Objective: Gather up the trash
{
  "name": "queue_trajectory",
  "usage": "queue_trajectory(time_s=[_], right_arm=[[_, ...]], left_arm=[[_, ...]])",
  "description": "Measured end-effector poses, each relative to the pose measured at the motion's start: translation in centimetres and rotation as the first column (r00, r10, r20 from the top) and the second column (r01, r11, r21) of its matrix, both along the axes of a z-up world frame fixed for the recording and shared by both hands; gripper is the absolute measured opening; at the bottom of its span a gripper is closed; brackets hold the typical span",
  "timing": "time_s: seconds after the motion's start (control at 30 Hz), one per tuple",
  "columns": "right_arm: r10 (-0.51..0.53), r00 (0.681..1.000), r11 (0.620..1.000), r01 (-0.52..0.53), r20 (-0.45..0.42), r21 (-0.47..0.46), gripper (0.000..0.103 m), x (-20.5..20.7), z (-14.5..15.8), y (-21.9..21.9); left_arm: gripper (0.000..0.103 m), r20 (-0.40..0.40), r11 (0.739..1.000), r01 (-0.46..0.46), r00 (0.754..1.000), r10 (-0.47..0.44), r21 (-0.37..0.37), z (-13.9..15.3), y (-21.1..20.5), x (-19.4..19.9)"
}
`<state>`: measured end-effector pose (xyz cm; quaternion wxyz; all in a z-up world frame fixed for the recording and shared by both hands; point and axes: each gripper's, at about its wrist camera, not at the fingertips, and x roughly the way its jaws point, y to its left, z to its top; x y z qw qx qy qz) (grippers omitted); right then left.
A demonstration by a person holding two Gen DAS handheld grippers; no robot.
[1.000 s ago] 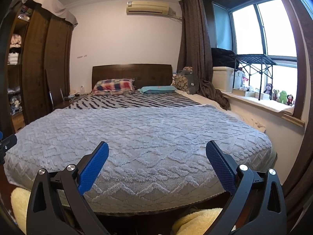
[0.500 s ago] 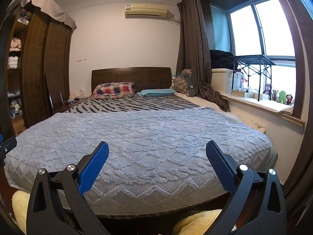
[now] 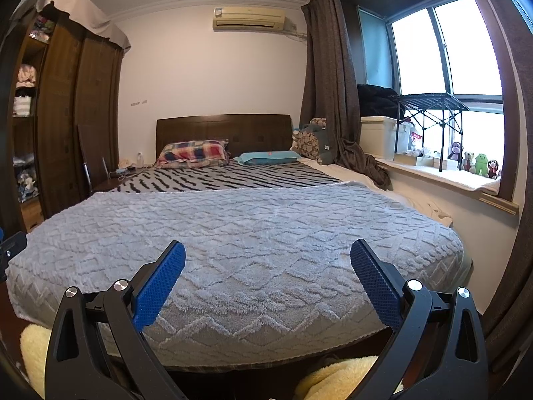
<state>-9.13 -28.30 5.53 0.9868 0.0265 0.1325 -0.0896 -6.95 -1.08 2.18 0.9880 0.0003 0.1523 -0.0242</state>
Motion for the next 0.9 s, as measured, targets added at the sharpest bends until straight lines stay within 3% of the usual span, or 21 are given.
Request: queue_trajectory(time_s=[0.9], right_arm=[[-0.004, 1.0, 1.0, 0.004, 0.013, 0.005, 0.1, 0.1, -0.06, 0.01]], left_arm=[[0.091, 0.003, 1.0, -0.003, 1.0, 0.003, 0.003, 0.04, 0.03, -0.03]])
